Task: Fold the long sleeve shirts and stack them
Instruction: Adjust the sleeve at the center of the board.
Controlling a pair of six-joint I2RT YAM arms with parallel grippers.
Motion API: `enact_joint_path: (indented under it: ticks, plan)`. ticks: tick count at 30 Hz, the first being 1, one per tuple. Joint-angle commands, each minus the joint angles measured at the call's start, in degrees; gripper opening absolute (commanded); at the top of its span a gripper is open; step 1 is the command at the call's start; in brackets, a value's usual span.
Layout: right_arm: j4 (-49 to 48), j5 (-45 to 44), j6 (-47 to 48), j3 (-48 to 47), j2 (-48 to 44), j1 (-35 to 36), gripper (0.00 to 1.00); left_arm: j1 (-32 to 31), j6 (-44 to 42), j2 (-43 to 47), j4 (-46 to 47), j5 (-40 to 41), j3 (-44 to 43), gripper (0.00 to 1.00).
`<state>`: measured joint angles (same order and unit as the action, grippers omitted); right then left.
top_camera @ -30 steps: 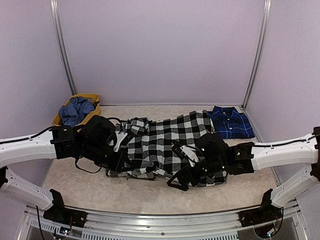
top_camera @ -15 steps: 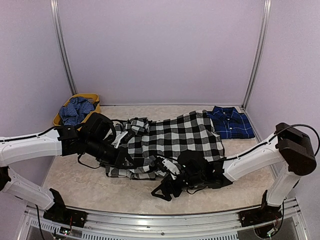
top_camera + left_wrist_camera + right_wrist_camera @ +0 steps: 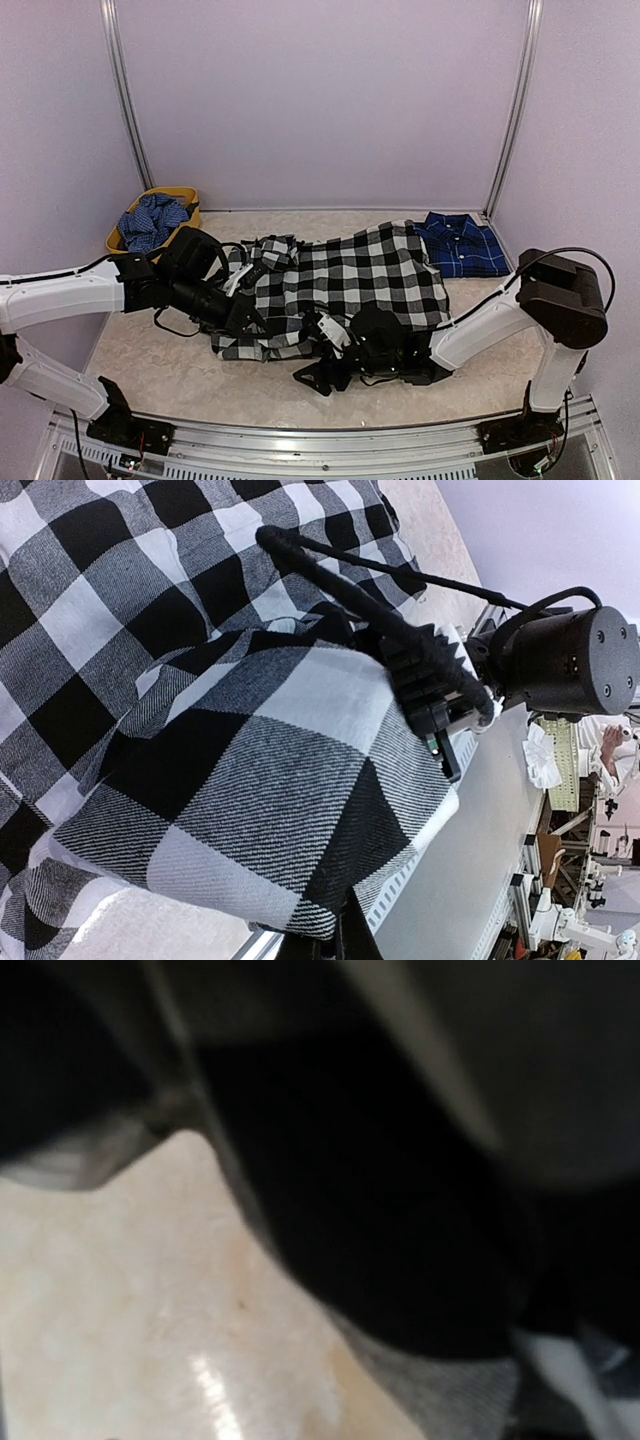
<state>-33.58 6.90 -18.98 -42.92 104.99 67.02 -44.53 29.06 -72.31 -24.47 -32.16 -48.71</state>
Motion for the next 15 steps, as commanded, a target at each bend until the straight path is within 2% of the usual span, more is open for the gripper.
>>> enact_joint_path:
  ticks: [1,5,12,15]
  plan:
    - [-4.86,0.72,3.32,-1.30,2.10,0.57,0.76,1.47,-0.71,1.60,1.25,-1.56,0.93,0.00]
    - [-7.06,1.61,3.69,-1.01,2.89,0.56,0.61,1.89,-0.84,1.65,1.18,-1.81,1.22,0.00]
    - [-8.24,0.48,6.46,-1.61,3.06,0.56,0.56,2.10,-0.76,1.81,1.44,-2.29,1.87,0.00]
    - [-7.36,2.09,6.85,-3.18,4.12,0.56,0.41,2.29,-0.97,1.87,1.32,-2.23,1.86,0.00]
